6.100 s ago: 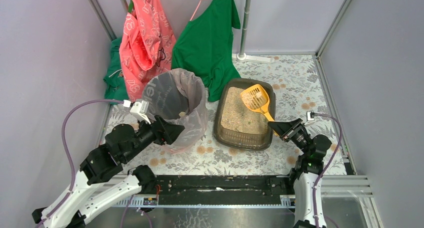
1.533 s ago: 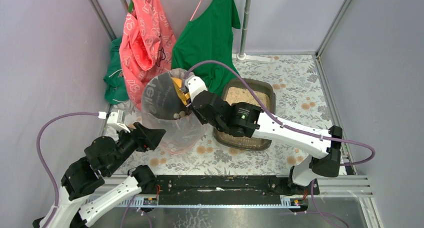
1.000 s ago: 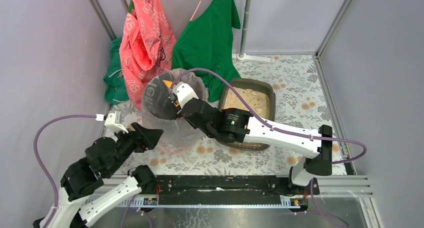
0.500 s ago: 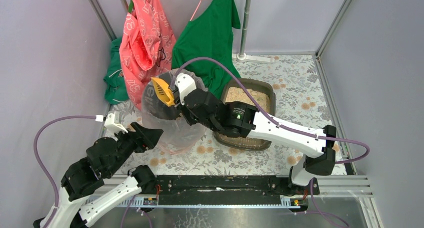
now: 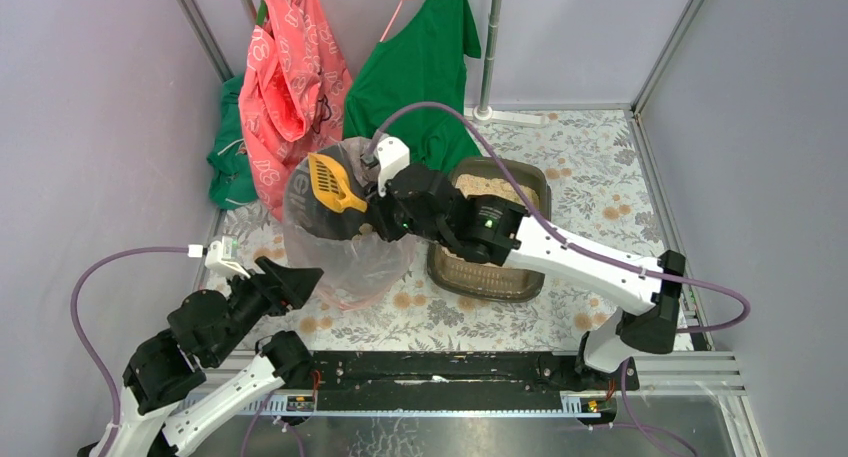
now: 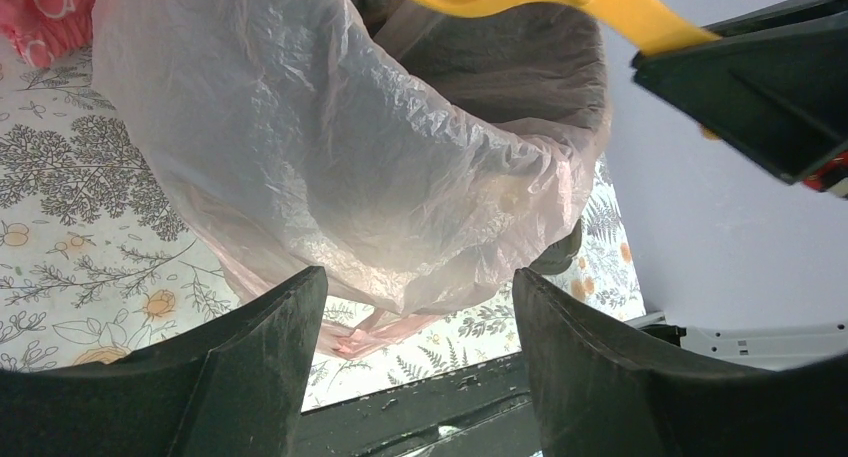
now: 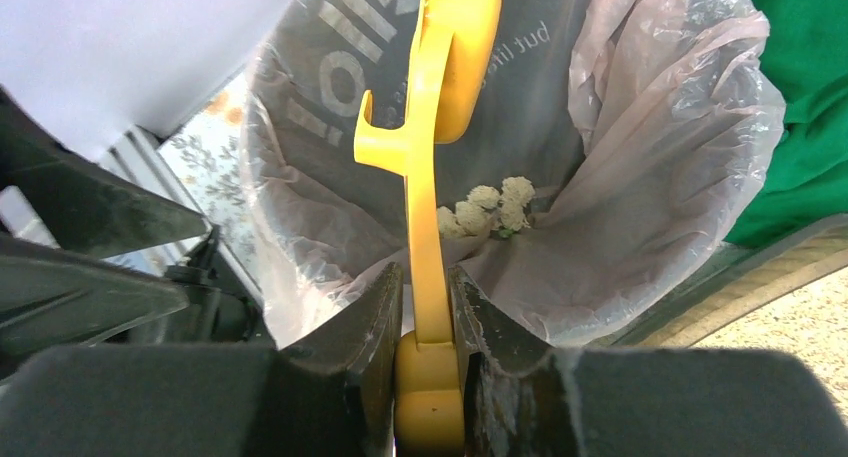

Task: Clean the litter box

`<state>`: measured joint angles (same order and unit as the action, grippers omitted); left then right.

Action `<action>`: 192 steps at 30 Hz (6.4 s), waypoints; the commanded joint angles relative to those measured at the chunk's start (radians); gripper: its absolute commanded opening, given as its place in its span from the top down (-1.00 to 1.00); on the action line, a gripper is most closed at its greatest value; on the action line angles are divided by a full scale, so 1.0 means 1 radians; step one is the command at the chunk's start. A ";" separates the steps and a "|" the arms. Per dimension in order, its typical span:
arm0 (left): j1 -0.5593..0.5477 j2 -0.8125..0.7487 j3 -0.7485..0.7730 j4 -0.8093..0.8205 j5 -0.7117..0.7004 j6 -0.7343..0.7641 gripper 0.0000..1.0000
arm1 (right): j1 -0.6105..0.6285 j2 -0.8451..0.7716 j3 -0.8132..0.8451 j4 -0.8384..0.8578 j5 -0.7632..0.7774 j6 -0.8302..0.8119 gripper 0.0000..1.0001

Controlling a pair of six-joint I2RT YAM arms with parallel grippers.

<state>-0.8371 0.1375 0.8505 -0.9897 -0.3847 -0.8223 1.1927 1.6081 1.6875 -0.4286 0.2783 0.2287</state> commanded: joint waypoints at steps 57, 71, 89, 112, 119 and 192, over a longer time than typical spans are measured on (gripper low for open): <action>-0.006 0.128 -0.007 0.187 0.168 0.176 -0.58 | -0.478 -0.157 -0.098 -0.916 0.217 0.257 1.00; -0.005 0.139 0.039 0.128 0.156 0.176 -0.58 | -0.478 -0.119 -0.299 -0.687 0.172 0.191 1.00; -0.006 0.130 0.009 0.115 0.160 0.144 -0.58 | -0.503 -0.260 -0.367 -0.390 -0.093 0.146 1.00; -0.006 0.191 -0.008 0.178 0.216 0.135 -0.57 | -0.784 -0.564 -0.837 0.008 -0.490 0.428 1.00; -0.006 0.188 -0.020 0.198 0.235 0.112 -0.55 | -0.794 -0.559 -0.905 0.112 -0.436 0.582 1.00; -0.005 0.232 -0.024 0.212 0.260 0.076 -0.52 | -0.875 -0.364 -1.181 0.638 -0.435 0.643 1.00</action>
<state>-0.8371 0.3817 0.8219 -0.8322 -0.1375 -0.7422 0.3202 1.2602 0.5117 0.1738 -0.1162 0.8459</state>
